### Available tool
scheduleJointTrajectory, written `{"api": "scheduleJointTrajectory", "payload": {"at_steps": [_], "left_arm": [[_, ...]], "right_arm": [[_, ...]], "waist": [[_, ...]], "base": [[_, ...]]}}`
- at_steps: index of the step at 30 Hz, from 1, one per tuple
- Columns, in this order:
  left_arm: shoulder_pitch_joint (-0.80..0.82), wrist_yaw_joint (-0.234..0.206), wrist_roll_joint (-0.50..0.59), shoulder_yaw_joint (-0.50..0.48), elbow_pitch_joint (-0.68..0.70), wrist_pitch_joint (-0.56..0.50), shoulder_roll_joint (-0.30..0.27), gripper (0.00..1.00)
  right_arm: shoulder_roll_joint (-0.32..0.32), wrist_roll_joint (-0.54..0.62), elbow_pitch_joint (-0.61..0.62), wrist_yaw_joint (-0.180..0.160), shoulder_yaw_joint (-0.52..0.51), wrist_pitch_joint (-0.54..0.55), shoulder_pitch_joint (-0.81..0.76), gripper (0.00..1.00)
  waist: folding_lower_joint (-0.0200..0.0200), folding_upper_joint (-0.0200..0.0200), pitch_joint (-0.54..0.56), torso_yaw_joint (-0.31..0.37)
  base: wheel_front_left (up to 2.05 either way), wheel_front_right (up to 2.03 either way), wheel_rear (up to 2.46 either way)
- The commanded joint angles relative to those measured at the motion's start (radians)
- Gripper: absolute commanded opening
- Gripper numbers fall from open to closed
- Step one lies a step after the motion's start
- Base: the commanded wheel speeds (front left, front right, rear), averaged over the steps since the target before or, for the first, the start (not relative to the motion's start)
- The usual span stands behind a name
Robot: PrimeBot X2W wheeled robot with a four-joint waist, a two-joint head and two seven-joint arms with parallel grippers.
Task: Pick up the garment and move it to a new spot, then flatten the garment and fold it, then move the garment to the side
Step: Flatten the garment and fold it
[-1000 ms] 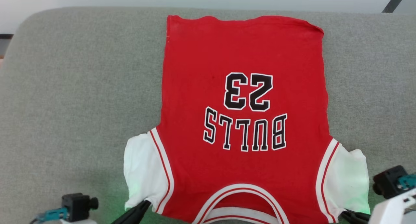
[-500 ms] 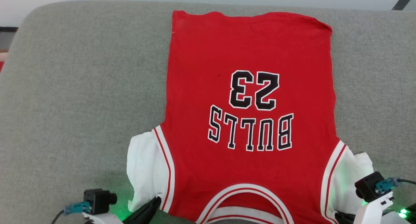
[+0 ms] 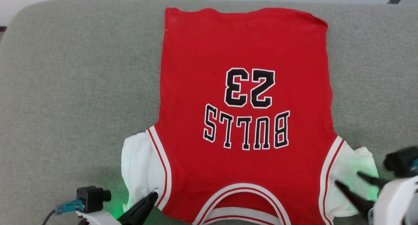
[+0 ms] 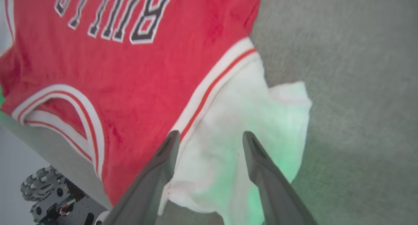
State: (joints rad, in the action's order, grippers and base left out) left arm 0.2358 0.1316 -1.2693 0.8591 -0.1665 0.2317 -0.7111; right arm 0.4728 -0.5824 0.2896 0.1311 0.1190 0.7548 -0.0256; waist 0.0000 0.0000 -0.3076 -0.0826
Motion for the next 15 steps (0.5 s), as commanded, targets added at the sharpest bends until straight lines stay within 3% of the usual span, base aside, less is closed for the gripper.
{"api": "scheduleJointTrajectory", "payload": {"at_steps": [1,4,8,12,15], "left_arm": [[0.003,-0.003,-0.002,-0.001,0.009,0.006,-0.005,0.0],[0.024,-0.003,0.01,-0.001,0.032,0.01,-0.011,0.0],[0.055,-0.003,0.021,0.007,0.054,0.012,-0.01,0.0],[0.101,-0.003,0.033,0.021,0.076,0.011,-0.003,0.0],[0.134,-0.003,0.045,0.04,0.085,0.01,0.004,0.0]], "right_arm": [[-0.013,-0.01,0.06,-0.001,-0.046,0.036,-0.003,1.0],[-0.034,-0.045,0.157,-0.001,-0.125,0.119,0.044,1.0],[-0.002,-0.044,0.18,-0.001,-0.175,0.224,0.198,1.0],[0.007,-0.01,0.073,-0.001,-0.165,0.298,0.45,1.0],[-0.006,0.042,-0.086,-0.001,-0.149,0.34,0.638,1.0]], "waist": [[0.0,0.0,-0.013,0.0],[0.0,0.0,-0.035,-0.009],[0.0,0.0,-0.07,-0.03],[0.0,0.0,-0.117,-0.061],[0.0,0.0,-0.151,-0.095]], "base": [[0.0,0.0,0.0],[0.0,0.0,0.0],[0.0,0.0,0.0],[0.0,0.0,0.0],[0.0,0.0,0.0]]}}
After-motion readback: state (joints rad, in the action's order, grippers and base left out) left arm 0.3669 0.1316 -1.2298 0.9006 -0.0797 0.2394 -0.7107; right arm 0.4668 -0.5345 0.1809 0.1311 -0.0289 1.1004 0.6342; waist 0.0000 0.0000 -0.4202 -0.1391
